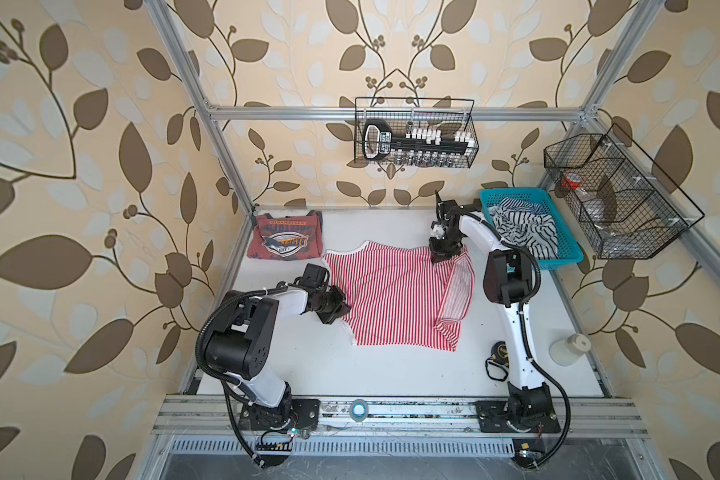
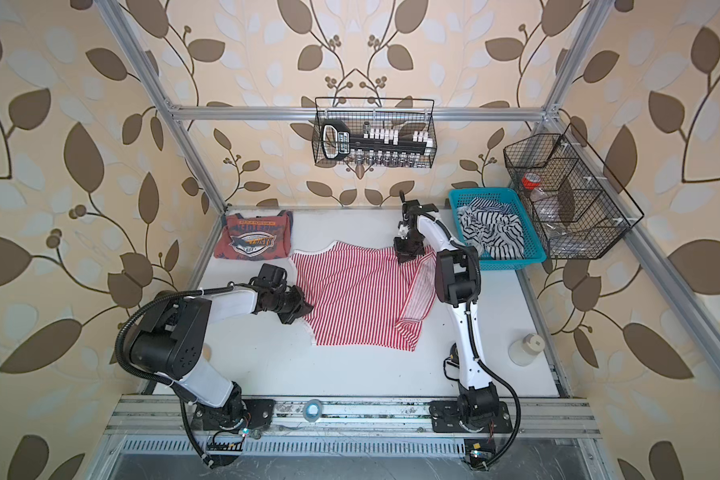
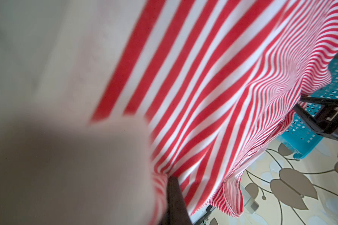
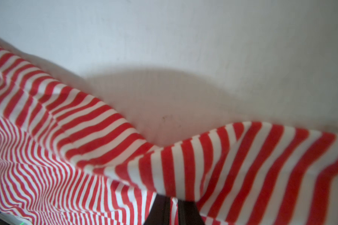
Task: Fold and stack tank tops
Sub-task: Rotate the tank top at the center of the table, then smooth out the tank top at the center of the table.
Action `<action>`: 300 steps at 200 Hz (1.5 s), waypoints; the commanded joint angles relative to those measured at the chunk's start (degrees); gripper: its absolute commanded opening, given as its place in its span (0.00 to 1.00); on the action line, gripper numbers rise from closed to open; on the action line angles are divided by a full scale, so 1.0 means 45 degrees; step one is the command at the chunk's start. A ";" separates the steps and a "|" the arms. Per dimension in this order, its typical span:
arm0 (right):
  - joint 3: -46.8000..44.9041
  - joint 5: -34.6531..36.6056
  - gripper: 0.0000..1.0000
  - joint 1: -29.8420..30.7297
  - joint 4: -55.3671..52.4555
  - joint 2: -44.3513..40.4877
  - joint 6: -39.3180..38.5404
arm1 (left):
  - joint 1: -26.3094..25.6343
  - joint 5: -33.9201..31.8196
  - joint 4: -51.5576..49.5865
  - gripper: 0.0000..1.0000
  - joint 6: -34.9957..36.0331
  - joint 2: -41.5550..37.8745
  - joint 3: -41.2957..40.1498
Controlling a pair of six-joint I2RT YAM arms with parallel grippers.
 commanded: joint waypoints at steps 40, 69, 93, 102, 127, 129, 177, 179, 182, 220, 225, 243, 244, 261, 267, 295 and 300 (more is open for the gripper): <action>-0.0132 -0.2372 0.15 -0.0200 0.0274 -0.0161 -0.1064 | -0.0155 -0.3483 -0.6066 0.06 0.0023 -0.2466 0.0752; -0.2706 -0.2427 0.26 -0.0307 0.1959 -0.3295 -0.0871 | -0.0154 -0.4412 -0.7113 0.12 0.1194 -0.2696 0.3924; -0.5599 -0.2012 0.32 -0.0260 0.3014 -0.6378 -0.0528 | -0.0154 -0.4346 -0.6738 0.14 0.2141 -0.1290 0.6371; -0.6728 -0.1490 0.34 -0.0159 0.3082 -0.7508 -0.0347 | -0.0158 -0.4165 -0.6626 0.14 0.2558 -0.0492 0.7281; -0.9973 0.0149 0.39 0.0433 0.3206 -1.0402 0.0059 | -0.0168 -0.3144 -0.6896 0.11 0.3679 0.2224 1.0000; -1.0253 0.0276 0.39 0.0505 0.3207 -1.0603 0.0103 | -0.0158 -0.3017 -0.6930 0.10 0.3765 0.2430 1.0209; -1.4076 0.2515 0.42 0.2411 0.2775 -1.3615 0.1608 | -0.0169 -0.1204 -0.6396 0.02 0.4415 0.6162 1.3142; -1.4155 0.2582 0.42 0.2493 0.2753 -1.3657 0.1682 | -0.0173 -0.1160 -0.6380 0.02 0.4408 0.6286 1.3211; -1.4252 0.2676 0.42 0.2602 0.2710 -1.3771 0.1764 | -0.0174 -0.1100 -0.6348 0.02 0.4431 0.6436 1.3337; -1.5149 0.3382 0.45 0.3715 0.2785 -1.4191 0.2816 | -0.0174 -0.0689 -0.6056 0.02 0.4553 0.7630 1.3981; -1.5198 0.3397 0.45 0.3849 0.2872 -1.4116 0.2899 | -0.0174 -0.0689 -0.6080 0.02 0.4590 0.7732 1.4022; -1.5252 0.3316 0.45 0.4271 0.3143 -1.3687 0.3100 | -0.0174 -0.0660 -0.6028 0.02 0.4641 0.8113 1.4091; -1.5260 0.3318 0.45 0.4301 0.3159 -1.3676 0.3113 | -0.0174 -0.0655 -0.6025 0.02 0.4640 0.8135 1.4096; -1.5173 0.3532 0.46 0.4708 0.3071 -1.3004 0.3203 | -0.0174 -0.0655 -0.6078 0.02 0.4714 0.8482 1.4186; -1.5152 0.3634 0.46 0.4808 0.2988 -1.2790 0.3223 | -0.0174 -0.0650 -0.6132 0.02 0.4737 0.8625 1.4223; -1.5189 0.4153 0.45 0.5212 0.2655 -1.2004 0.3490 | -0.0174 -0.0748 -0.6179 0.03 0.4802 0.9036 1.4327; -1.5180 0.4246 0.44 0.5260 0.2595 -1.1936 0.3549 | -0.0174 -0.0758 -0.6179 0.02 0.4794 0.9086 1.4343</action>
